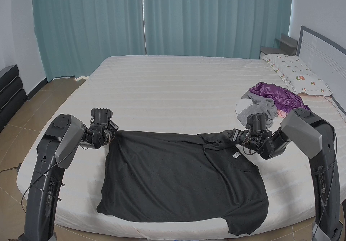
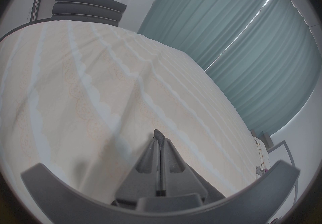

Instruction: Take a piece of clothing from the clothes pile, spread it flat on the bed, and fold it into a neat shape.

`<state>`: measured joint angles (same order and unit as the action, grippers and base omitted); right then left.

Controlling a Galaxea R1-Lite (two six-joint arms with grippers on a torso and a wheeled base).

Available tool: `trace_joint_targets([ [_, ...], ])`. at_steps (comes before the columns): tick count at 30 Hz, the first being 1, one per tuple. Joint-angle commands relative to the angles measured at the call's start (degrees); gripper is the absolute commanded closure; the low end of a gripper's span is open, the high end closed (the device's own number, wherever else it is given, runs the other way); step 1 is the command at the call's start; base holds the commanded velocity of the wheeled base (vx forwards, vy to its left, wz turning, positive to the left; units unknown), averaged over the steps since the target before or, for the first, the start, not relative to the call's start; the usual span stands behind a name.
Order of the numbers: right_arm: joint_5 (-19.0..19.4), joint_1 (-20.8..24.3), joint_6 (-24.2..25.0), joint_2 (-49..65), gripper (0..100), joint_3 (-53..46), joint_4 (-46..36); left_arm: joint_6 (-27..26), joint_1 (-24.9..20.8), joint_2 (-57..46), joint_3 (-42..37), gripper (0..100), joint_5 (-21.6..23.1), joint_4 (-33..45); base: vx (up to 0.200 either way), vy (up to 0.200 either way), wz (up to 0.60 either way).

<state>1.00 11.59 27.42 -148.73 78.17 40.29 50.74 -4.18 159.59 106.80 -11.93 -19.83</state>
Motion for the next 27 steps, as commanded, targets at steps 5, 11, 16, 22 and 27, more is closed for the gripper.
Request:
trace_joint_targets([
  [5, -0.21, -0.17, -0.17, -5.35, 100, 6.91, -2.15, -0.11, -0.04, 0.02, -0.1, 100, -0.02, -0.03, 0.0, 0.0, 0.0],
  [11, -0.65, -0.43, 0.36, -6.4, 100, 10.16, -1.71, -0.2, -0.04, 0.11, -0.1, 100, -0.02, -0.03, 0.0, 0.0, 0.0],
  [16, -1.61, -0.52, 1.94, -7.28, 100, 14.38, -0.91, -0.29, -0.04, 0.11, -0.1, 100, -0.02, -0.12, 0.0, 0.0, 0.0],
  [22, -6.8, -0.61, 2.73, -11.24, 100, 23.35, 1.81, -0.11, -0.04, 0.2, -0.19, 100, -0.37, -2.93, 0.0, 0.0, 0.0],
  [27, -11.55, -0.69, 2.2, -17.83, 100, 36.43, 1.46, -0.11, -0.04, 0.55, -0.19, 100, -2.04, -6.88, 0.0, 0.0, 0.0],
])
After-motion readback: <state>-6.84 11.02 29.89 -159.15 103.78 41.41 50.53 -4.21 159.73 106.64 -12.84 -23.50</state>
